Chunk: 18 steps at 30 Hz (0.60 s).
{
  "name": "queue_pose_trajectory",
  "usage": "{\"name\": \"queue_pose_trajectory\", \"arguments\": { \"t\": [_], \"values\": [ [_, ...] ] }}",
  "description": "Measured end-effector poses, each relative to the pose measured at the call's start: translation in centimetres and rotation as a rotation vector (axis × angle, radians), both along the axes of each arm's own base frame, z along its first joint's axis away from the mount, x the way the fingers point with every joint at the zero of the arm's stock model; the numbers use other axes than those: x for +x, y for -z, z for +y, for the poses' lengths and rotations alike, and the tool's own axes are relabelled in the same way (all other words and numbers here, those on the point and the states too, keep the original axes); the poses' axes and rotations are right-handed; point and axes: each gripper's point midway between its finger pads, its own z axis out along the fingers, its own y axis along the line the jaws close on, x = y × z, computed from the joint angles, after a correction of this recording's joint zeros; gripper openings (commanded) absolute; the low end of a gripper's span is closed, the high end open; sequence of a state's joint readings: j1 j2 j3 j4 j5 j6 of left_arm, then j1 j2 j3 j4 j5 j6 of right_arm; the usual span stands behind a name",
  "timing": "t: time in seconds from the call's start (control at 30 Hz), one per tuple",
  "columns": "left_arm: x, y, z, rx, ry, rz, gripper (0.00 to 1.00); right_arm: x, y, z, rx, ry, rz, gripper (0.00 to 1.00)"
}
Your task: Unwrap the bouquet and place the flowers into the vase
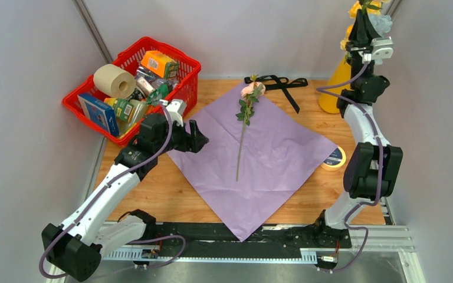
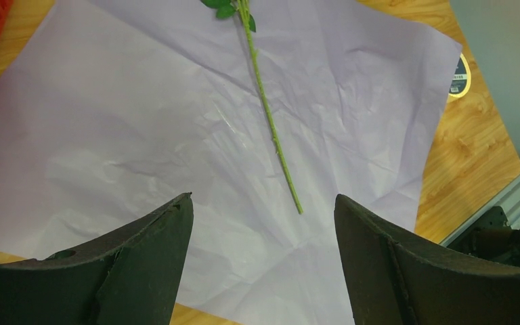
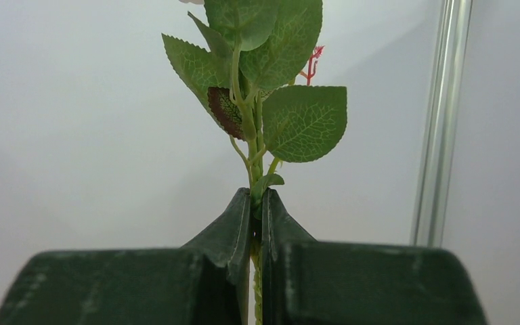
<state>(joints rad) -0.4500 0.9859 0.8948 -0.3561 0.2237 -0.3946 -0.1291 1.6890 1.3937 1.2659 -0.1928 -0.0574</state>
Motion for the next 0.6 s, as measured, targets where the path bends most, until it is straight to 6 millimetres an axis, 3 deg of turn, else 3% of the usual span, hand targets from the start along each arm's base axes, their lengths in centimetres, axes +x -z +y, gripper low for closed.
{"name": "queue_pose_trajectory", "arguments": {
  "t": [0.27,0.6],
  "values": [
    [0.0,-0.2,0.1,-0.001,-0.004,-0.008,0.84,1.6,0.3,-3.7,-0.032,0.063,-0.007,0.0],
    [0.0,-0.2,0.1,-0.001,-0.004,-0.008,0.84,2.8,1.9,-4.3,-0.036,0.066,0.022,0.0]
  ]
}}
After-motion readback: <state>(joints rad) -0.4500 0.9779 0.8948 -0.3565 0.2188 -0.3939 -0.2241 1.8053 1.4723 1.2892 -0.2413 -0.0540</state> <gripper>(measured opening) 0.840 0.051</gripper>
